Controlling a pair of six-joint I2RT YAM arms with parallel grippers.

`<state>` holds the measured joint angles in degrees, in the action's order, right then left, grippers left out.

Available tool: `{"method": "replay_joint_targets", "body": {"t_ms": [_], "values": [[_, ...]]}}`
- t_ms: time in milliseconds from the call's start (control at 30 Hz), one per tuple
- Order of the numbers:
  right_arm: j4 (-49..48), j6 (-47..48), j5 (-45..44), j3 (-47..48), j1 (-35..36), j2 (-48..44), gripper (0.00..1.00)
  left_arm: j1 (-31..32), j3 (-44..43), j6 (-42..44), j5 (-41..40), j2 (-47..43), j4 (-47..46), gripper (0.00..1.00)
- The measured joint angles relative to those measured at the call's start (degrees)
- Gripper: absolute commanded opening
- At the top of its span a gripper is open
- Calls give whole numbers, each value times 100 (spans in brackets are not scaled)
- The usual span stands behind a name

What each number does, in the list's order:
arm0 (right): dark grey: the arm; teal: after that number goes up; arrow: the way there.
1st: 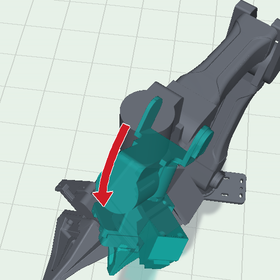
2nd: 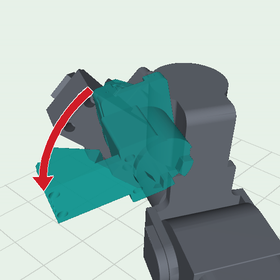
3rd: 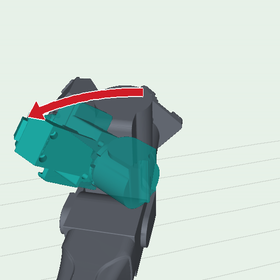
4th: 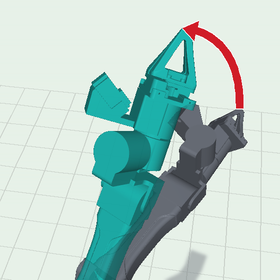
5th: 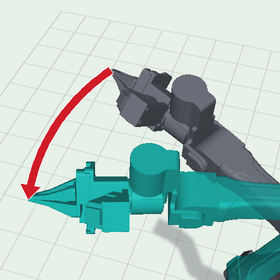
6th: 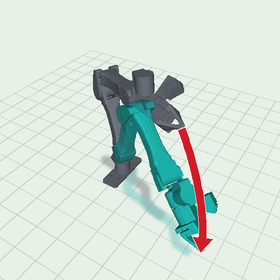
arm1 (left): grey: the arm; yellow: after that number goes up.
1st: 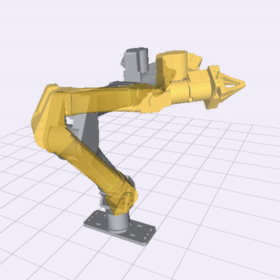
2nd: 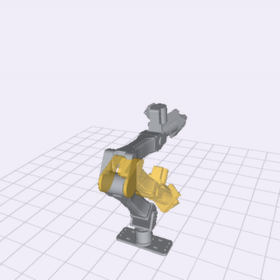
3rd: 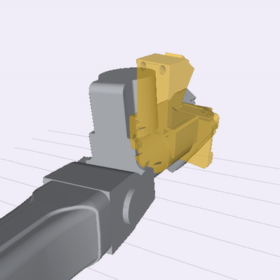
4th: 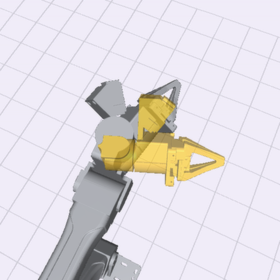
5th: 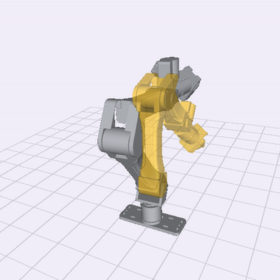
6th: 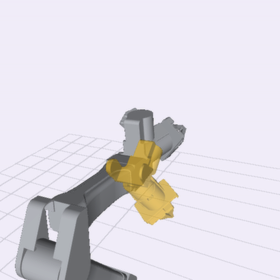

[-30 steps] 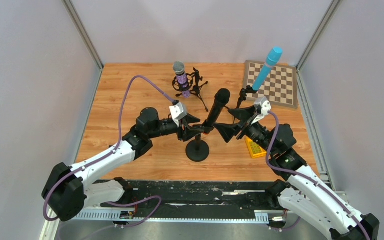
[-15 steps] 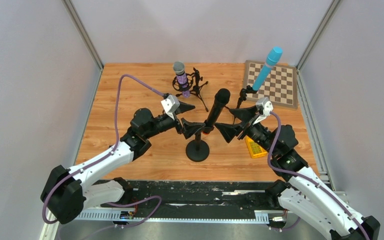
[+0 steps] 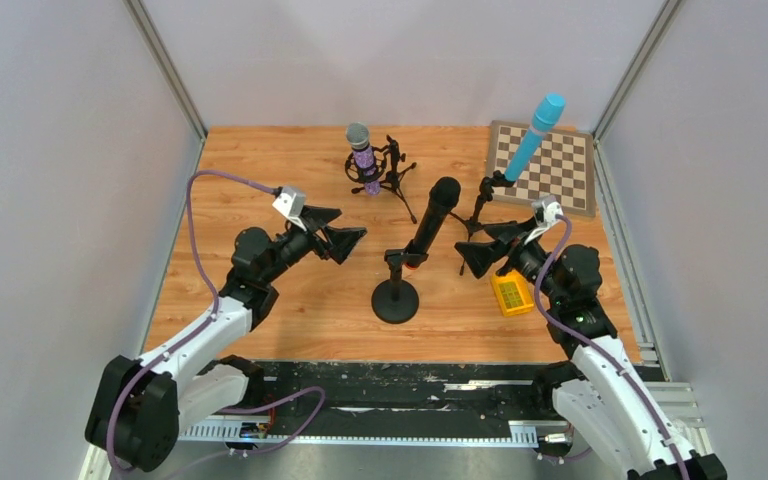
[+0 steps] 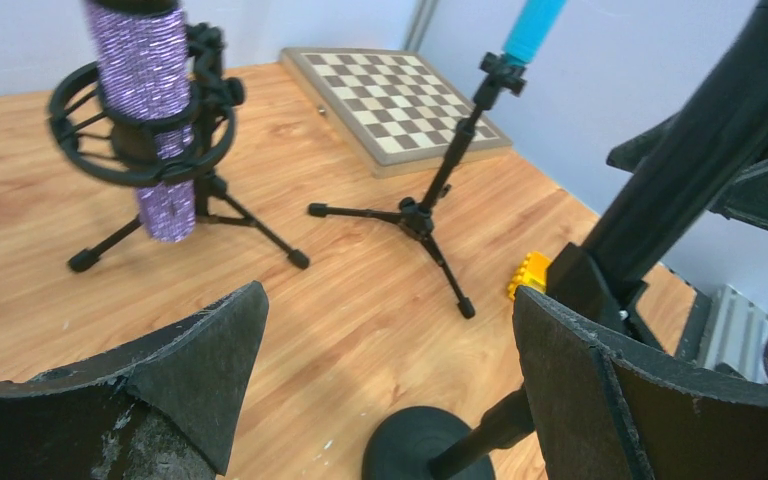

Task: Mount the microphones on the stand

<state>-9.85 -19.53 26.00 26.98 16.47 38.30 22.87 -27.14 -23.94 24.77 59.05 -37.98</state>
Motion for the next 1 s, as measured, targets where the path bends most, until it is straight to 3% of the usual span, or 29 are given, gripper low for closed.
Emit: {"method": "replay_joint_targets", "body": {"t_ms": [333,667,833,1000], "values": [[284,-76,0,-282,-1060,330,100,-723,625,35,-704,-861,546,100],[210,212,-1047,-953,-1665,846,100,-796,1014,1244,-2170,-2621,1941,100],[-549,476,-2133,-1451,-1742,737,100,-798,1576,1871,-2942,-3126,1921,100],[-2155,920,-2806,-2094,-1742,1025,100,-798,2549,2361,-3335,-2771,1167,100]]}}
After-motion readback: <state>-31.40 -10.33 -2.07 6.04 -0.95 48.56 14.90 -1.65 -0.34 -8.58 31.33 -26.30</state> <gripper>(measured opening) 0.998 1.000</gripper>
